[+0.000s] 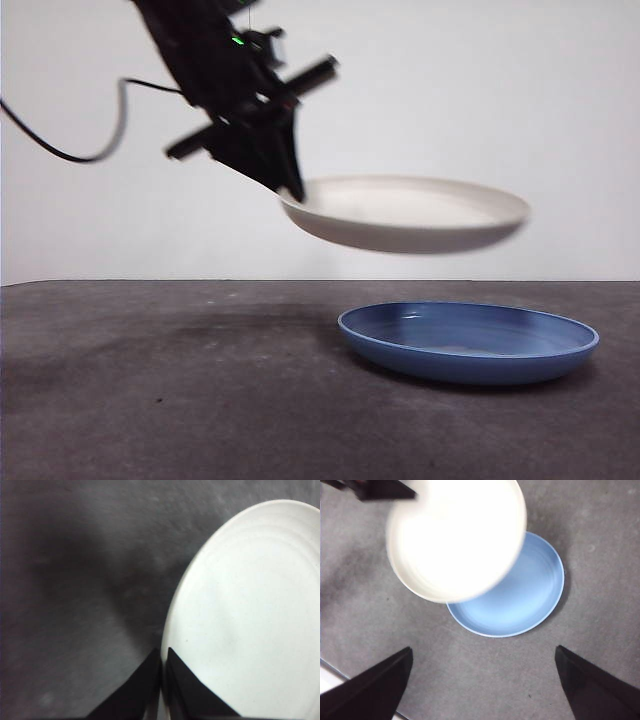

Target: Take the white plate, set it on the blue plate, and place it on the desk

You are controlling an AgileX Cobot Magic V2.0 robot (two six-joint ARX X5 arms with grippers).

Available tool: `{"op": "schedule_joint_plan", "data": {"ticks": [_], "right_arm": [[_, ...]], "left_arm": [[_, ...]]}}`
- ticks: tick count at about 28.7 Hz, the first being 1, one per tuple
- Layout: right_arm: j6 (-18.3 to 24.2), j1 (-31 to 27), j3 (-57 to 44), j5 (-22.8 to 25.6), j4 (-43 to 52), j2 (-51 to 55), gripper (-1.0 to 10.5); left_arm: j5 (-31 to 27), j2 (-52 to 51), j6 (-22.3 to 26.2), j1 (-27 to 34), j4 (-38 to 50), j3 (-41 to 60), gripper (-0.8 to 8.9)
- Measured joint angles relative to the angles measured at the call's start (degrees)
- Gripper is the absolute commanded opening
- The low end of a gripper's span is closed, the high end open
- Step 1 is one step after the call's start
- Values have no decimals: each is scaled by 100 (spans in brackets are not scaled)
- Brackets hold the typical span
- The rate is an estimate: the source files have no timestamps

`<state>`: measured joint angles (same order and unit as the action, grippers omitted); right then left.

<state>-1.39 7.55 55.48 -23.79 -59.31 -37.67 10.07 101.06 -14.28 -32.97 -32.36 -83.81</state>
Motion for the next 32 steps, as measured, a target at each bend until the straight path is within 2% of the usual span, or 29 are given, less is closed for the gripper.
{"op": "schedule_joint_plan", "data": {"ticks": [12, 22, 24, 27, 28, 32], "right_arm": [[-219, 0, 17, 17, -17, 448, 457], [-254, 0, 17, 280, -131, 446, 457], [-254, 0, 17, 280, -131, 448, 457], [-254, 0, 17, 280, -131, 446, 457], [-254, 0, 17, 280, -131, 446, 457], [-254, 0, 17, 280, -138, 446, 458]], "left_arm": [[-136, 1325, -4, -374, -28, -621, 11], [-149, 1624, -22, -446, 59, -688, 14], [-160, 1624, -22, -468, 61, -688, 78], [-151, 1624, -22, -505, 46, -688, 319], [-149, 1624, -22, -509, 46, -688, 350], [-136, 1611, -22, -509, 20, -691, 350]]}}
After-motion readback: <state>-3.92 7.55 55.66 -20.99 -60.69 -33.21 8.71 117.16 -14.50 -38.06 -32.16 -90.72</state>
